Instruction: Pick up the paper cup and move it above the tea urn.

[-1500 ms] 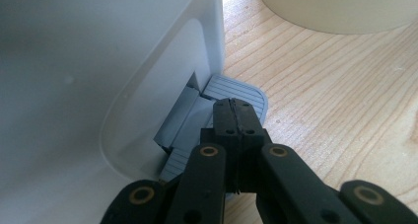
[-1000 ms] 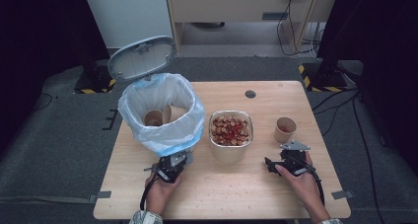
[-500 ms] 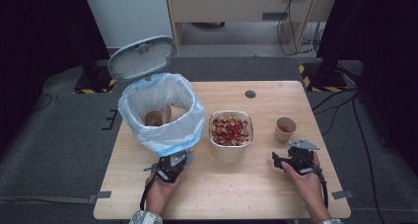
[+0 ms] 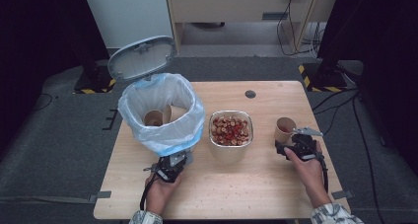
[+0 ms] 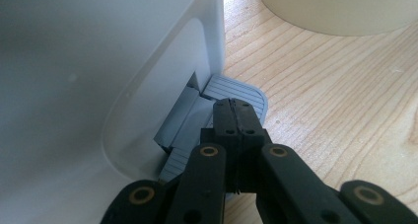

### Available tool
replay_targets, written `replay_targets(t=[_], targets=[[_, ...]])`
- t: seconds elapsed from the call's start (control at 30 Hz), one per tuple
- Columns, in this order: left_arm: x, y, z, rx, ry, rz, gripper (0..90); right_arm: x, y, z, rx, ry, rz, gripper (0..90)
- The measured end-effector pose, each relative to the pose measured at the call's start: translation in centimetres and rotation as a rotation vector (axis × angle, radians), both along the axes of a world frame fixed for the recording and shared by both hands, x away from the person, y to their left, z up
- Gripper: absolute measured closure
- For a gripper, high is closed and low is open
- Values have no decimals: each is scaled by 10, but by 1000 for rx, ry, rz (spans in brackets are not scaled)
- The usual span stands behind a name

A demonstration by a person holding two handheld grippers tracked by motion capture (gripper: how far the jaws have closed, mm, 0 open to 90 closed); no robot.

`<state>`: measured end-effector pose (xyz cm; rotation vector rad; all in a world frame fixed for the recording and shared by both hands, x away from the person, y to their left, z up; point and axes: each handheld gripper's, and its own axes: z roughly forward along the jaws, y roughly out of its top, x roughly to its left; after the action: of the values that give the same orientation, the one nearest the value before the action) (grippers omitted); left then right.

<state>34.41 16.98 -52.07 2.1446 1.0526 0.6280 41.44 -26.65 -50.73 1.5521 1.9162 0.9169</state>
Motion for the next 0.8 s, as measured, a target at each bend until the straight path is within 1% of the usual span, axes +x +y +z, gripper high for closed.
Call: replay_targets(t=[0.07,0.13,0.23,0.33,0.4,0.43,0.47,0.53,0.57,0.8], targets=[[0,0,0,-1,0,0,900,7,1,-1,-3,-10,-17,69],[0,0,0,-3,1,-1,900,13,-1,-3,19,-13,-26,69],[0,1,0,-8,3,0,900,21,-2,-5,38,-24,-40,74],[0,1,0,-14,5,2,900,26,0,-6,53,-62,-52,93],[0,1,0,-13,4,1,900,28,1,-8,89,-76,-55,95],[0,1,0,-12,4,1,900,29,2,-9,91,-72,-50,95],[0,1,0,-9,3,1,900,30,3,-11,78,-82,-39,95],[0,1,0,-9,3,1,900,30,2,-11,73,-84,-42,97],[0,1,0,-8,4,0,900,31,2,-12,79,-86,-47,102],[0,1,0,-6,3,-1,900,34,0,-15,66,-120,-44,176]])
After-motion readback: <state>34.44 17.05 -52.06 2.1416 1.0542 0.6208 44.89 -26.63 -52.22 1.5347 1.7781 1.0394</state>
